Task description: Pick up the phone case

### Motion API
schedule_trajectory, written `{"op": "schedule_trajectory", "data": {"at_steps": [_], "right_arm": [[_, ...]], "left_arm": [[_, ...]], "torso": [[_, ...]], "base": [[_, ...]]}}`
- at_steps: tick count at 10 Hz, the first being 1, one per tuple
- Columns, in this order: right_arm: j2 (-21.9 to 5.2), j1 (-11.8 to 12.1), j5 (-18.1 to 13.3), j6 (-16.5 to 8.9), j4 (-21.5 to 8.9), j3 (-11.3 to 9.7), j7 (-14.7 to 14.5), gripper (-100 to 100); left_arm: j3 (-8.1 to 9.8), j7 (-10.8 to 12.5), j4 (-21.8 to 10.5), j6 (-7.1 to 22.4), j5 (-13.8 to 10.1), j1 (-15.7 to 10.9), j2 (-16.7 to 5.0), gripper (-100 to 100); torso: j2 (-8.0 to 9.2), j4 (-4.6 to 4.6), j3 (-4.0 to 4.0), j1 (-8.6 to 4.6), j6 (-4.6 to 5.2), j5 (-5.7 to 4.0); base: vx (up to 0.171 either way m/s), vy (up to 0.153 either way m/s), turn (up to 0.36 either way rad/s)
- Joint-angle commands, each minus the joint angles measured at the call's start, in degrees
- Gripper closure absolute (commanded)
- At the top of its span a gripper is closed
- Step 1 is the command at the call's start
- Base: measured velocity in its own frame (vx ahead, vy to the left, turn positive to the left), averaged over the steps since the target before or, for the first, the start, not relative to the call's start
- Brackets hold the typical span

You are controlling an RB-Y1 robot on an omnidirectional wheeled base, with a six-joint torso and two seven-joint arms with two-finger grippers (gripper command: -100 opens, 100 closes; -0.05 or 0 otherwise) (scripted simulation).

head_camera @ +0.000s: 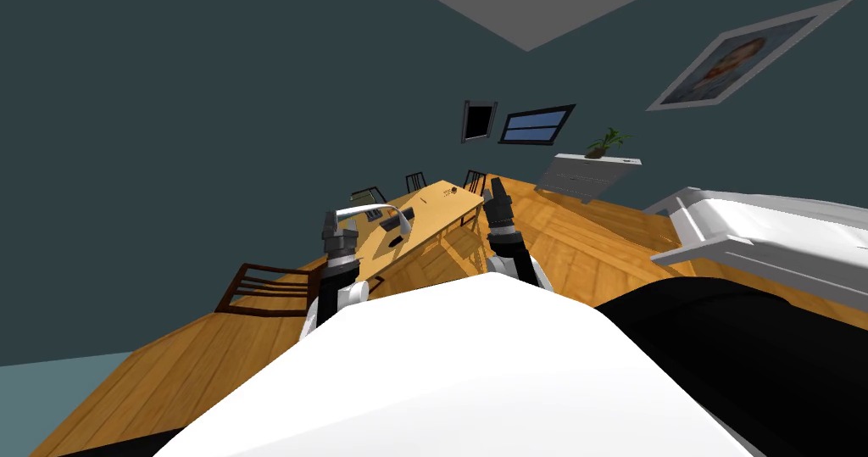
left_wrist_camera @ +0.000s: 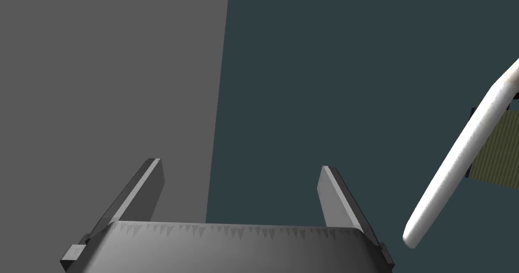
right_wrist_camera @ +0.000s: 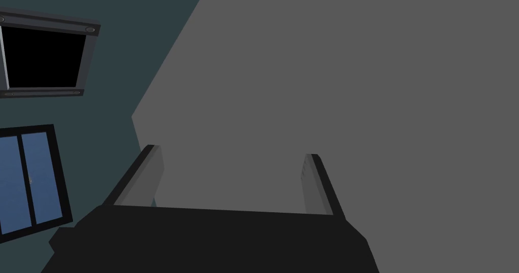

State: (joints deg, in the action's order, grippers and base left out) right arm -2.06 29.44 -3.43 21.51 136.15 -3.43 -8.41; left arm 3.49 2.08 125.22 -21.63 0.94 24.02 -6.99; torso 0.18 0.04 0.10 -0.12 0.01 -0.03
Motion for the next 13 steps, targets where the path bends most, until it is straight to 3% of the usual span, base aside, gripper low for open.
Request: {"op": "schedule_trajectory", "data": {"at_steps": [1, 3, 6, 7, 8, 9, 10, 13], "right_arm": [[0.00, 0.00, 0.00, 0.00, 0.00, 0.00, 0.00, 0], [0.00, 0.00, 0.00, 0.00, 0.00, 0.00, 0.00, 0], [0.00, 0.01, 0.00, 0.00, 0.00, 0.00, 0.00, 0], [0.00, 0.00, 0.00, 0.00, 0.00, 0.00, 0.00, 0], [0.00, 0.00, 0.00, 0.00, 0.00, 0.00, 0.00, 0], [0.00, 0.00, 0.00, 0.00, 0.00, 0.00, 0.00, 0], [0.00, 0.01, 0.00, 0.00, 0.00, 0.00, 0.00, 0], [0.00, 0.00, 0.00, 0.00, 0.00, 0.00, 0.00, 0]], "left_arm": [[0.10, 0.97, -2.86, 2.86, -1.04, -1.85, -1.87, -100], [0.10, 0.97, -3.30, 3.95, -1.04, -1.85, -1.87, -100], [0.28, 2.42, -7.70, 9.32, -2.66, -4.33, -4.09, -100], [0.28, 2.42, -7.70, 9.78, -2.66, -4.33, -4.09, -100], [0.41, 3.21, -10.16, 11.81, -3.53, -5.75, -5.09, -100], [0.41, 3.21, -10.16, 12.92, -3.53, -5.75, -5.09, -100], [0.58, 4.04, -12.78, 14.74, -4.44, -7.28, -6.02, -100], [0.79, 4.89, -15.58, 19.55, -5.37, -8.90, -6.89, -100]], "torso": [[0.00, 0.00, 0.00, 0.00, 0.00, 0.00], [-0.01, 0.00, 0.00, 0.01, -0.01, 0.00], [-0.08, -0.02, -0.05, 0.04, -0.01, 0.01], [-0.04, -0.01, -0.03, 0.02, 0.00, 0.01], [-0.05, -0.01, -0.02, 0.01, -0.01, 0.00], [-0.05, -0.01, -0.03, -0.02, 0.01, 0.00], [-0.04, 0.00, -0.02, 0.01, -0.02, -0.01], [-0.06, -0.01, -0.03, 0.01, 0.00, 0.00]], "base": [[-0.060, -0.042, -0.055], [-0.031, -0.022, -0.009], [-0.032, -0.029, -0.040], [-0.038, -0.034, -0.031], [-0.044, -0.043, -0.058], [-0.036, -0.032, -0.031], [-0.040, -0.034, -0.054], [-0.033, -0.029, -0.043]]}}
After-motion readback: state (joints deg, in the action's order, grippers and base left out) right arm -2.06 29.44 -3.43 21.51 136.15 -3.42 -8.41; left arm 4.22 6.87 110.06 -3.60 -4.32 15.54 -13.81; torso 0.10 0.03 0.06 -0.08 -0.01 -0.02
